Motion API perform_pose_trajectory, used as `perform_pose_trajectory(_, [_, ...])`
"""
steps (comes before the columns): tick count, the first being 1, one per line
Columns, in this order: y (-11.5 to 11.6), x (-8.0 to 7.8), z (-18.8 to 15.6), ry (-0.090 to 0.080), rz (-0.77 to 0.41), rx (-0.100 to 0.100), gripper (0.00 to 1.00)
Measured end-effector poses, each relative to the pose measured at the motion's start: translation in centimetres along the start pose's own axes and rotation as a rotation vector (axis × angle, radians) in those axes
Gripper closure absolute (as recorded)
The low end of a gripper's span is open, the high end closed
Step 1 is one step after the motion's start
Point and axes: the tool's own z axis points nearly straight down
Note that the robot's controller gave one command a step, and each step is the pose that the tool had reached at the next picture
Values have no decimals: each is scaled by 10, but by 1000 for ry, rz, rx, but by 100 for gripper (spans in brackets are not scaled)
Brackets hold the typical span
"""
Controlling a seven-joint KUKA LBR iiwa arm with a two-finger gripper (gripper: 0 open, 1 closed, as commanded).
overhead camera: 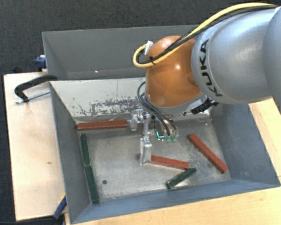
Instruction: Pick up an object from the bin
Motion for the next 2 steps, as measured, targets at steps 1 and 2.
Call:
perform_pose_trajectory(1, [-1, -2, -5, -9, 2, -1, 0])
perform_pose_trajectory(2, [-45, 2, 63, -13, -9, -1, 0])
